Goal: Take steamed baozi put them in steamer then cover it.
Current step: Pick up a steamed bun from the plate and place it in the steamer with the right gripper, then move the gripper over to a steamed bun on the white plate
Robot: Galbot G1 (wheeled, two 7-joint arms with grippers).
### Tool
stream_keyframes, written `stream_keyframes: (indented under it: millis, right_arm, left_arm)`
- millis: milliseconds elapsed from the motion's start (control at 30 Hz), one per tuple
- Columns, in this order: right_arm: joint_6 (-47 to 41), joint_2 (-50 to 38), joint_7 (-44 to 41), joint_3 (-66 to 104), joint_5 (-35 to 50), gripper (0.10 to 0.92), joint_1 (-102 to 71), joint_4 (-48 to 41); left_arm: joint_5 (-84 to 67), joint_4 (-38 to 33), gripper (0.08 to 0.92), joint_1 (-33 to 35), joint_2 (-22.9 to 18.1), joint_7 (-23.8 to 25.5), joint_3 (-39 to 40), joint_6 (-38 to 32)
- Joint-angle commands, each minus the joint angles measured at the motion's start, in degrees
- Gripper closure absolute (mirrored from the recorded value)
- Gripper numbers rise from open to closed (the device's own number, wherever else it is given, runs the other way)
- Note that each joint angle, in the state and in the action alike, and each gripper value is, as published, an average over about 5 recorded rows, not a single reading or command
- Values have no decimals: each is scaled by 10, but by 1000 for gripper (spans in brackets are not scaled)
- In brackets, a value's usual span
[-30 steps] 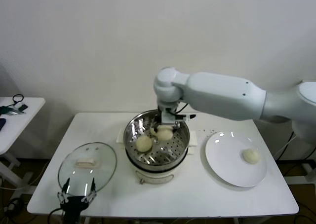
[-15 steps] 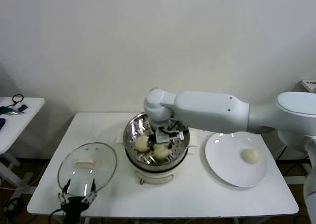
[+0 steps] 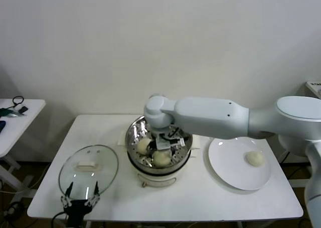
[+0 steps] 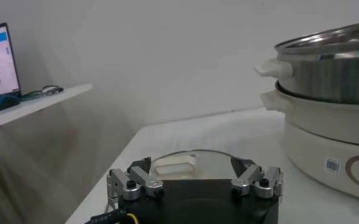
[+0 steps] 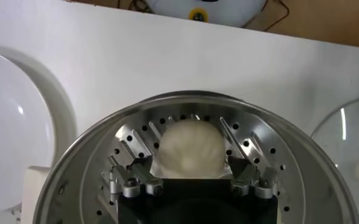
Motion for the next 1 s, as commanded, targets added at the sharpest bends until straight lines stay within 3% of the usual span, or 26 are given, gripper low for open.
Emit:
stream_keyframes:
  millis: [33, 367, 633, 800, 1000]
  right_arm:
    - [9, 1, -5, 15, -2, 203, 6, -8]
    - [-41, -68, 38, 32, 68, 203, 64, -47]
    - [-220, -179, 112, -25, 243, 203, 110, -118]
    - [-385, -244, 165, -56, 357, 203, 111, -113]
    - [-415, -310, 137, -41, 330, 203, 64, -117]
  left_arm:
    - [-1, -1, 177, -2, 2, 0, -1, 1]
    - [-1, 1, 177, 0, 3, -1, -2, -2]
    - [-2, -5, 177, 1, 4, -1, -4, -3]
    - [-2, -10, 177, 1, 4, -1, -4, -2]
    - [1, -13, 177, 0, 2, -1, -3, 0]
